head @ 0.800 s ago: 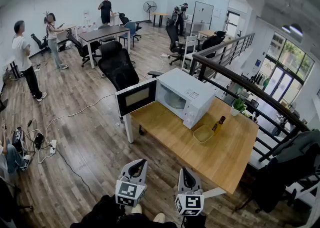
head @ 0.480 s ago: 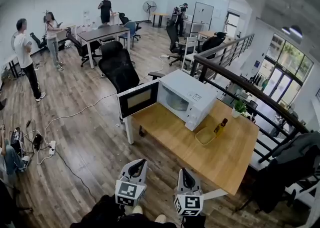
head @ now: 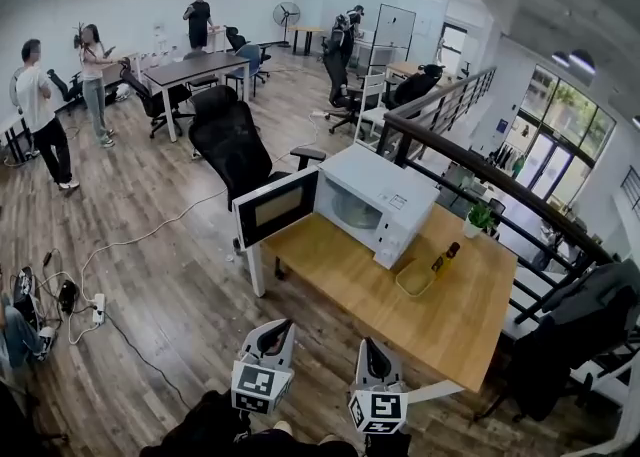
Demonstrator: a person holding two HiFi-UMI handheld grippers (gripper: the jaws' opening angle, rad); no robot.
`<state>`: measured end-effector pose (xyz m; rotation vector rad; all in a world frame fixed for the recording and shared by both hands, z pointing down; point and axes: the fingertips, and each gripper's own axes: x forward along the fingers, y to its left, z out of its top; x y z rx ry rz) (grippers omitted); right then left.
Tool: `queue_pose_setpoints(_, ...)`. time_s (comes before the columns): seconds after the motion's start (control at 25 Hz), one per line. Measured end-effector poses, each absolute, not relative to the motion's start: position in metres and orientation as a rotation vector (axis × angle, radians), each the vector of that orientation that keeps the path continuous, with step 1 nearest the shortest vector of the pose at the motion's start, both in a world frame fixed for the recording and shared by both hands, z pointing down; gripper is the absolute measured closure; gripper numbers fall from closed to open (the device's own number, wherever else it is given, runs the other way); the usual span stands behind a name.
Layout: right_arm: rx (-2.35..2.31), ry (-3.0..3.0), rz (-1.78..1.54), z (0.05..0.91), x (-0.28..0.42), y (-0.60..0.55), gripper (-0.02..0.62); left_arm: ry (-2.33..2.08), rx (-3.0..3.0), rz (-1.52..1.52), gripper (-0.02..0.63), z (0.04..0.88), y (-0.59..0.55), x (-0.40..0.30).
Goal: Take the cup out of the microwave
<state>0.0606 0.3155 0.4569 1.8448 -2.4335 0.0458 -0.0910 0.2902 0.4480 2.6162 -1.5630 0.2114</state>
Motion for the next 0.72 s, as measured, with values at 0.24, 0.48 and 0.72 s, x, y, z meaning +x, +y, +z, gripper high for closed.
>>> queue_pose_setpoints(0.24,1.835,-2.407,0.058,0.465,0.040,0.294,0.580,-1.554,2.608,0.193,0.578,0.454,0.265,-0.112)
queue_pose_setpoints(0.48,1.819,-2.418,0.070,0.469,0.032,0.251,0.580,-1.569,2.587,0.204,0.578,0.462,0.224,-0.120)
queue_pose_setpoints(0.72,1.815,-2.465,0.105,0.478,0.035,0.182,0.580,-1.581,2.599,0.225,0.578,0.462,0.161,-0.111)
